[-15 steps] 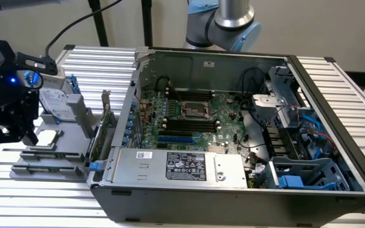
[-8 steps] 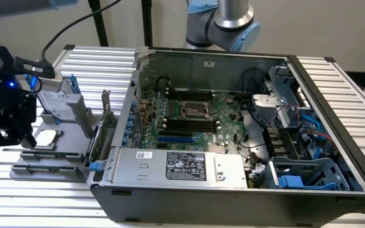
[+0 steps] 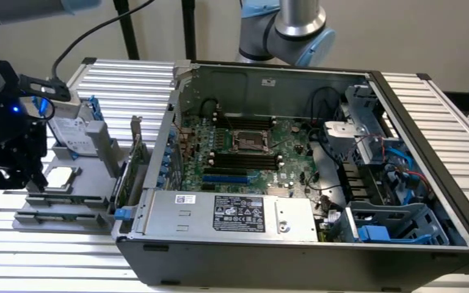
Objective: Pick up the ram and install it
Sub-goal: 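Pick up the ram and move it above insertion slot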
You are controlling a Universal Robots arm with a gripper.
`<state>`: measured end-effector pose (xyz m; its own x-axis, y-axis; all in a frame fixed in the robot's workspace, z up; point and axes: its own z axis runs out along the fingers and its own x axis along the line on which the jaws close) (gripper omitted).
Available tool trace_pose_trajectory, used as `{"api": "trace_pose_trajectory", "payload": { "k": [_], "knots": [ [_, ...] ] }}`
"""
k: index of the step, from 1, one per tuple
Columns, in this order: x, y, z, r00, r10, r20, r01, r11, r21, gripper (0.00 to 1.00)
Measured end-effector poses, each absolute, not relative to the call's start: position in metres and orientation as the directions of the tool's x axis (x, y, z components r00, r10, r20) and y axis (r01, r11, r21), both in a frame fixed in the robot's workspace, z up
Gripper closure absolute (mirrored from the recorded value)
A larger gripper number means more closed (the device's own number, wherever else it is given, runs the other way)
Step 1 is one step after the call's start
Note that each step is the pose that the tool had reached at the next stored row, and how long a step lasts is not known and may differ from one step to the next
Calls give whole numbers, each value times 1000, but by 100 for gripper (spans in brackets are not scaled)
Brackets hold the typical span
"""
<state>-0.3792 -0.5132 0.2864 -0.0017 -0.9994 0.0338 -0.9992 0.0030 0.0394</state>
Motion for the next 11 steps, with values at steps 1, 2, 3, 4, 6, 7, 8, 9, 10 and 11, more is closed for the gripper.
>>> {"api": "trace_pose_trajectory", "payload": {
  "k": [1, 2, 3, 4, 6, 7, 8, 9, 10, 11],
  "knots": [
    [-379, -513, 286, -2, -999, 34, -999, 3, 39, 76],
    [-379, -513, 286, -2, -999, 35, -999, 3, 39, 76],
    [-379, -513, 286, -2, -999, 35, -999, 3, 39, 70],
    [-379, -513, 285, -2, -999, 36, -999, 3, 39, 64],
    [-379, -513, 281, -2, -999, 36, -999, 3, 39, 64],
    [-379, -513, 280, -2, -999, 36, -999, 3, 39, 58],
    [-379, -513, 278, -2, -999, 37, -999, 3, 39, 58],
    [-379, -513, 276, -1, -999, 37, -999, 3, 39, 58],
    [-379, -513, 274, -1, -999, 38, -999, 3, 39, 58],
    [-379, -513, 272, -1, -999, 38, -999, 2, 39, 58]
  ]
}}
